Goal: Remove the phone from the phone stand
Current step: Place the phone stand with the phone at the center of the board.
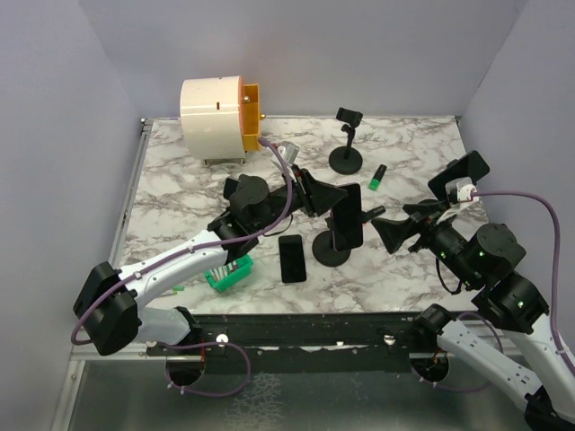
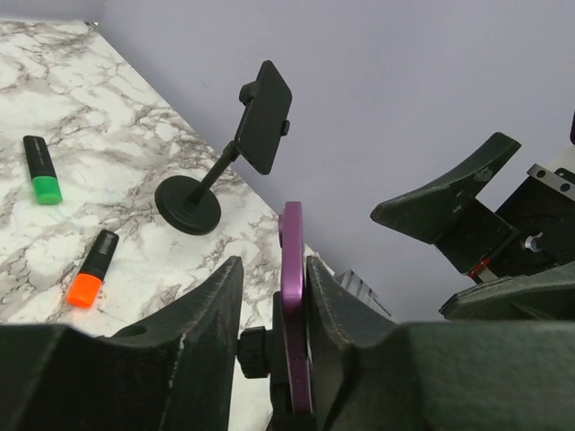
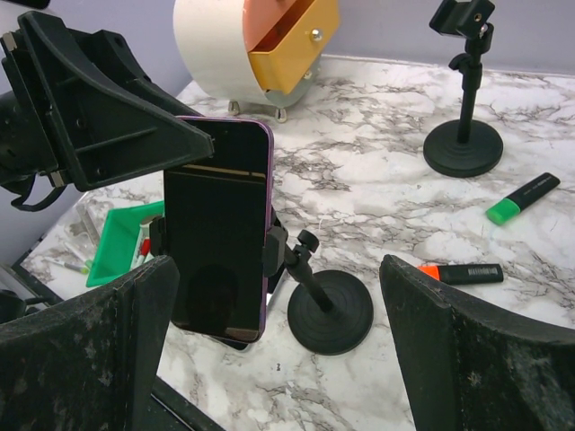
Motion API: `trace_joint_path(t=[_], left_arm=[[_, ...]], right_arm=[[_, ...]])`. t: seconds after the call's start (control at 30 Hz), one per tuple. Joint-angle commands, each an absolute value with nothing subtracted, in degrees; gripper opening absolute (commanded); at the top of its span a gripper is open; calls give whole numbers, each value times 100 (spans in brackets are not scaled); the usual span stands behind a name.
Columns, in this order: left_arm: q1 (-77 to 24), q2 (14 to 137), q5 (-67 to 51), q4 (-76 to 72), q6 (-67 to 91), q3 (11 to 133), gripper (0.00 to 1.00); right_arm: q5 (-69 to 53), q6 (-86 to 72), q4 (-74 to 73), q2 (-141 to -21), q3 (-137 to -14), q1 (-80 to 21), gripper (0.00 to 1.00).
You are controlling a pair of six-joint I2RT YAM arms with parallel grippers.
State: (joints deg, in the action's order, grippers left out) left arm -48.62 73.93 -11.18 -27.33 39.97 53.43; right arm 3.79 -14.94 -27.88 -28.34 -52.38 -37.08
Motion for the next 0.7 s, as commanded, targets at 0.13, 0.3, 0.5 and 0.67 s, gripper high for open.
trace_joint_path(t=[0.13, 0.3, 0.5, 0.67], left_arm=[[-4855, 7188, -981, -2839, 3921, 5313, 42], [-4857, 7052, -908, -2830, 3799, 5306, 53], [-4854, 6467, -114, -2773, 3550, 5062, 98], [-4854, 5872, 797, -2653, 3183, 4728, 99]], right_arm=[[413, -1356, -2784, -2855, -5331, -3738, 100], [459, -1289, -2849, -2921, -5448, -3735, 100], [629, -1141, -2975, -3185, -5792, -3735, 100], [1211, -1090, -3119, -3597, -6235, -3735, 100]])
